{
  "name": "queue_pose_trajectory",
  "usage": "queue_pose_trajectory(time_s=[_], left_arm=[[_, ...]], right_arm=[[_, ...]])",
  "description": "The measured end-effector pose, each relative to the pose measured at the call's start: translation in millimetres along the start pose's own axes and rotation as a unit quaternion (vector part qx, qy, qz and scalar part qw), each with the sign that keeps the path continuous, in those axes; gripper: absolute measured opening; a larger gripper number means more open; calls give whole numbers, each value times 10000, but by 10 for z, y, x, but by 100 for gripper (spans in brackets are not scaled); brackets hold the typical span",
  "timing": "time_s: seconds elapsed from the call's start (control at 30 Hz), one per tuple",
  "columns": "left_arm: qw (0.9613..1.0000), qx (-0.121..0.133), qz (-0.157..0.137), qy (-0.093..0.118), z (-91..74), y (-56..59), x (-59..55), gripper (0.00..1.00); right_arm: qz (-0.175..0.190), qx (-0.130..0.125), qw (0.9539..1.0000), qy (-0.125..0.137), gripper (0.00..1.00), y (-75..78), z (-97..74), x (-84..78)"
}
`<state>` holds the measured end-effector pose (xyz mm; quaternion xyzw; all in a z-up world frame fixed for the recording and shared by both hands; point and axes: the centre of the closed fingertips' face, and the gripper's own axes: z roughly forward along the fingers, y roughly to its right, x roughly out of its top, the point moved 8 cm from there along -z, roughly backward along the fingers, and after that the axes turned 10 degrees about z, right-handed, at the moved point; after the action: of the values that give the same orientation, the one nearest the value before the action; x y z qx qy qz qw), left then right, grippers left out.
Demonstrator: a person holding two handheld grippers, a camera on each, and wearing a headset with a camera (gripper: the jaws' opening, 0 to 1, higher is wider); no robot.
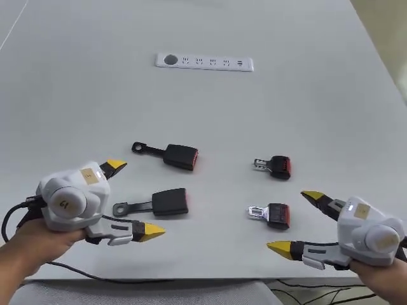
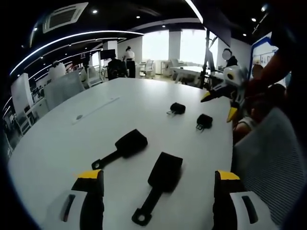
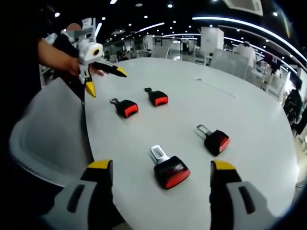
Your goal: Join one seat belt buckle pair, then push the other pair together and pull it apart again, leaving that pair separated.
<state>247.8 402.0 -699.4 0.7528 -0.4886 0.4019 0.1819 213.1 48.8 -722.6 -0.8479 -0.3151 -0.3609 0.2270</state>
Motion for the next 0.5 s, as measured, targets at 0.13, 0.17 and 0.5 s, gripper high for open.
queue_pose_trajectory(time_s=[0.13,0.17,0.5], left_arm=[[9998,-127,75,-98,95,0,-15,97],[9998,-145,77,-112,112,0,-15,97],[9982,-469,133,-352,353,34,-77,92]], right_arm=[[20,147,9999,-62,83,65,39,-11],[-21,178,9997,-136,82,81,57,-22],[-190,460,9976,-488,76,189,183,-76]])
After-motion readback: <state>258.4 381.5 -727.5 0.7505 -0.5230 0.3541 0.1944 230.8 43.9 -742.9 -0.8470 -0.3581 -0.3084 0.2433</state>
